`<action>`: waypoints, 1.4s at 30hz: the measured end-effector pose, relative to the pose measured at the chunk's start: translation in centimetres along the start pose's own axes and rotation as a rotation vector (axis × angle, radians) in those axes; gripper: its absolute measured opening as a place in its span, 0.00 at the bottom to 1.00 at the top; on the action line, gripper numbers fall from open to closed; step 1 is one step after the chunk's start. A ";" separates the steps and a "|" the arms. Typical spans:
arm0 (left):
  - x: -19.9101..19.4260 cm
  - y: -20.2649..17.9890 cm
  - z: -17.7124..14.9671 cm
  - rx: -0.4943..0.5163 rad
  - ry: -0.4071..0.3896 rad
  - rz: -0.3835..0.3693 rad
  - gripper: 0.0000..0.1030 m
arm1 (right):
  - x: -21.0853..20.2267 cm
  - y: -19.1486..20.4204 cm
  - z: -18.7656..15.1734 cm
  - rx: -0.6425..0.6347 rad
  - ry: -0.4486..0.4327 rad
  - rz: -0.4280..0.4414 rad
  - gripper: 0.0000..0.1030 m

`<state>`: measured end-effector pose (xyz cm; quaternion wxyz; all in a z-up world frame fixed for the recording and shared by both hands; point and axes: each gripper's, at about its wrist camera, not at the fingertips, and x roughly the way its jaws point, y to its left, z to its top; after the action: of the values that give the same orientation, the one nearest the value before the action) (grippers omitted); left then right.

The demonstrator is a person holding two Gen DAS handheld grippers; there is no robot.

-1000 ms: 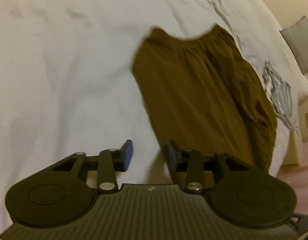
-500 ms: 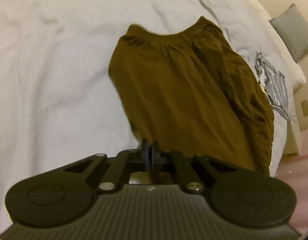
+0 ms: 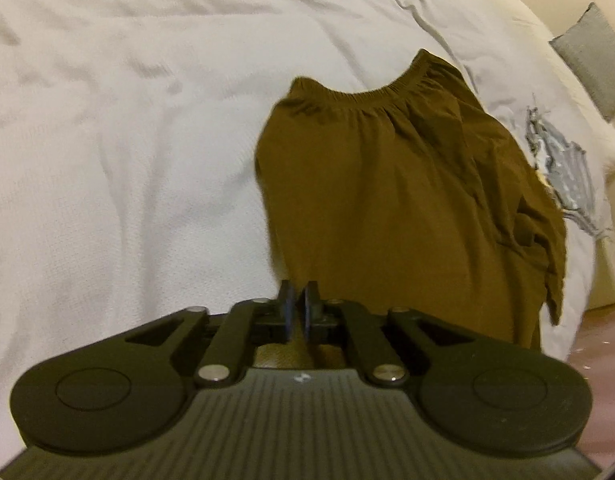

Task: Fold clothes

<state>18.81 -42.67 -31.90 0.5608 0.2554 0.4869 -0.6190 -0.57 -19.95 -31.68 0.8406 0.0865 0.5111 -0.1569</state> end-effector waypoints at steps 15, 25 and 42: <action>-0.9 -21.3 -6.6 0.058 -0.034 -0.171 0.18 | -11.0 -33.3 -15.7 0.559 0.046 -0.273 0.48; 7.7 -30.7 -10.8 -0.266 0.019 -0.013 0.31 | -6.5 -51.1 -21.6 0.604 0.054 0.047 0.48; 10.1 -31.4 -9.7 -0.448 0.027 -0.079 0.01 | -4.7 -56.9 -23.7 0.853 0.114 0.322 0.03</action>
<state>-15.47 -41.83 -34.54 0.5724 0.1136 0.6294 -0.5132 -42.34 -65.16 -37.66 0.7142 0.5116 0.4264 -0.2156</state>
